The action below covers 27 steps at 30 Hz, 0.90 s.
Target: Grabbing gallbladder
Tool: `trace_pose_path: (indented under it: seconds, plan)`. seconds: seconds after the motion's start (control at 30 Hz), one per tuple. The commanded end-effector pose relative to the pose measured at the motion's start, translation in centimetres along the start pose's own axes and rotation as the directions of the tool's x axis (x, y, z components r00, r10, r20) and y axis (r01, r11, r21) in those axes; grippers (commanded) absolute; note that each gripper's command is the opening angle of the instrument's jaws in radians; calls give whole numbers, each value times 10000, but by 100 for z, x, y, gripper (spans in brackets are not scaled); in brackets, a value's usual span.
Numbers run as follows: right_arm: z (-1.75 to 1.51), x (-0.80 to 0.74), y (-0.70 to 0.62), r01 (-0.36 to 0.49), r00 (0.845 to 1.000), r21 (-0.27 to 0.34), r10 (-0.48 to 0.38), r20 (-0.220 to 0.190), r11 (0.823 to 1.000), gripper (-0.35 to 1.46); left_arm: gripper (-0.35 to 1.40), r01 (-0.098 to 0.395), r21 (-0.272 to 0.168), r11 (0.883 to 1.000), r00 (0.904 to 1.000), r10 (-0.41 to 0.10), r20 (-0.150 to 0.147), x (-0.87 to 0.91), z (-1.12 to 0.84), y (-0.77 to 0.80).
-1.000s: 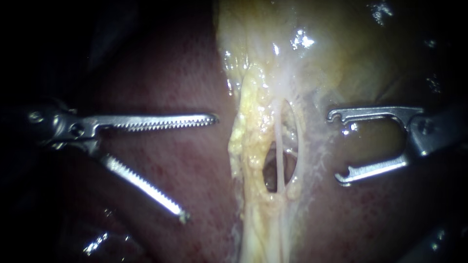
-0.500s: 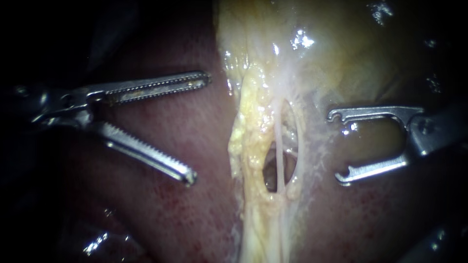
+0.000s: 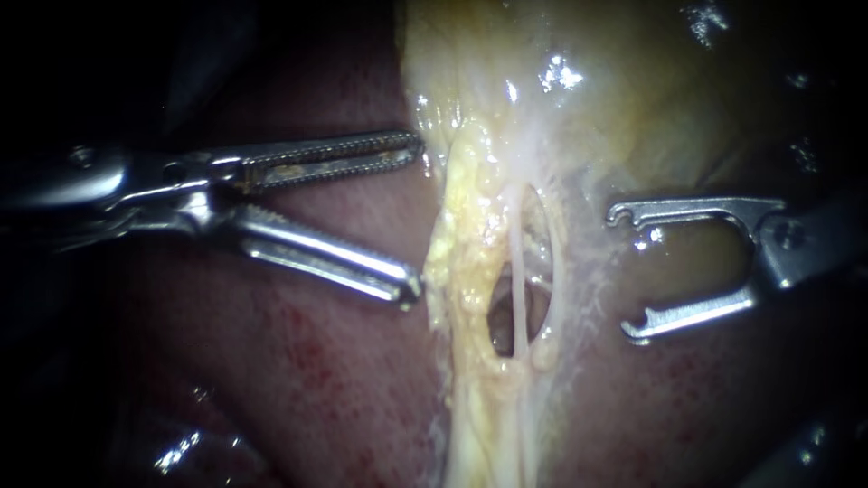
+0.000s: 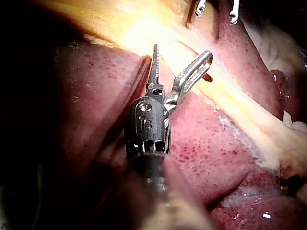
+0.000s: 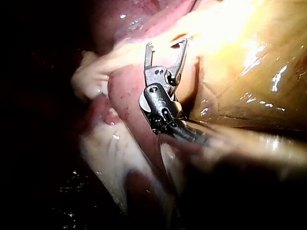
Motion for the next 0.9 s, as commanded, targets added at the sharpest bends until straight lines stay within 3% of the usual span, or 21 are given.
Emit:
trace_pose_path:
  seconds: [0.03,0.2,0.47,0.6,0.8,0.9]
  plan:
    - [0,0,0,5,10000,12,-5,-5,10000,60,67,53,-5,10000,10000,-53,-26,1,3,1]
    - [-1,0,0,6,10000,15,-6,-5,10000,60,64,138,-49,9999,9998,-138,-119,8,15,9]
    - [-2,0,0,8,10000,18,-8,-6,10000,60,62,412,-115,9991,9987,-415,-303,24,18,19]
    - [-2,0,-1,8,10000,19,-8,-6,10000,60,52,556,-150,9983,9978,-562,-363,30,20,19]
    - [-2,-1,-1,10,10000,22,-10,-7,10000,60,24,1253,-230,9918,9913,-1262,-388,31,24,20]
    - [-3,-1,-1,70,10000,26,-70,-8,10000,59,7,1371,-276,9902,9897,-1380,-374,31,25,21]
